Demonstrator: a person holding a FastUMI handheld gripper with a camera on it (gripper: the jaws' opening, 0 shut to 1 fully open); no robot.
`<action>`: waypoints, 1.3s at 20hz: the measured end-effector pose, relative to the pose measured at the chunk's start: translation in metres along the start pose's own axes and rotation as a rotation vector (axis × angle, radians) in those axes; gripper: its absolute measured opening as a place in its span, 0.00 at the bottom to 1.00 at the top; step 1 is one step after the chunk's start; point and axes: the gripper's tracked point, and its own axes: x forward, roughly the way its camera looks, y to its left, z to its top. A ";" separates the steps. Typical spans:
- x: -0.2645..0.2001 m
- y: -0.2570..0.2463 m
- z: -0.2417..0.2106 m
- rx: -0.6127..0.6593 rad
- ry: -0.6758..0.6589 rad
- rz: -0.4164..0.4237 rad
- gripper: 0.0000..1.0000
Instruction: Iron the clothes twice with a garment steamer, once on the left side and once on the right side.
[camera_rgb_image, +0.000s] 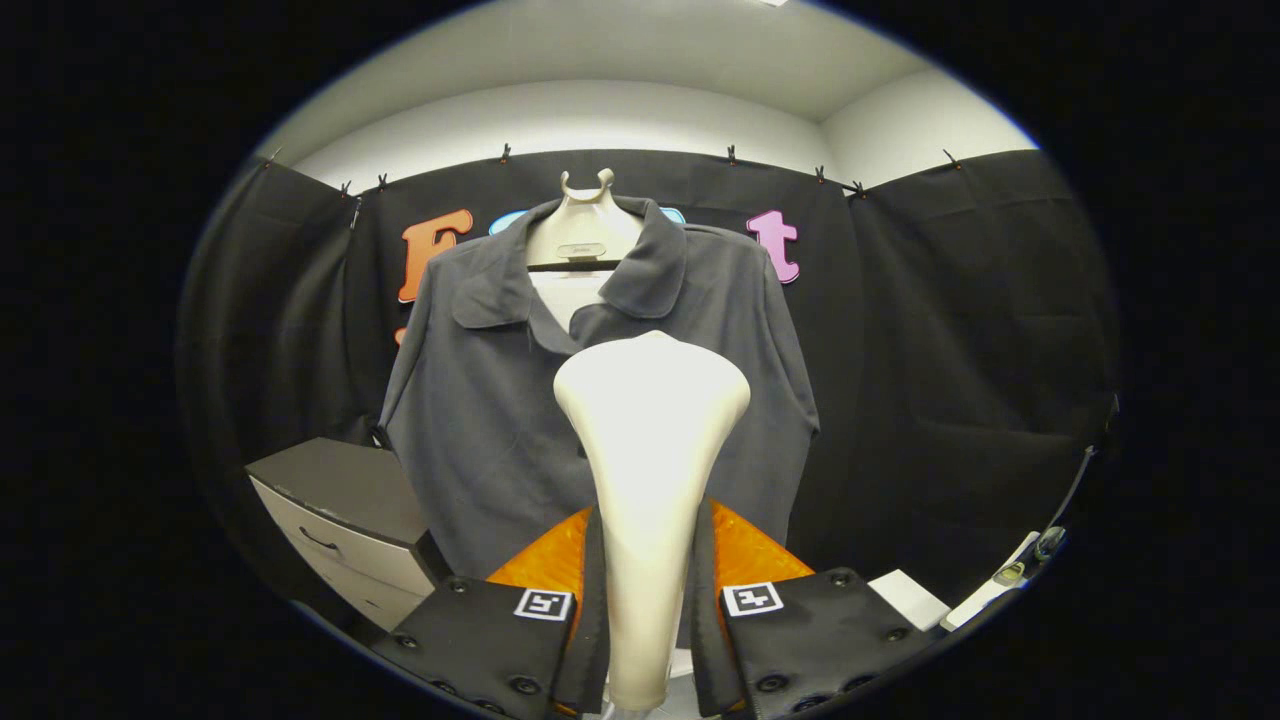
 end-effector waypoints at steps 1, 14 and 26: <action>0.006 -0.005 0.005 0.001 -0.003 -0.003 0.41; 0.095 -0.027 0.010 -0.009 0.009 -0.017 0.41; 0.091 -0.015 -0.043 -0.017 0.048 0.023 0.41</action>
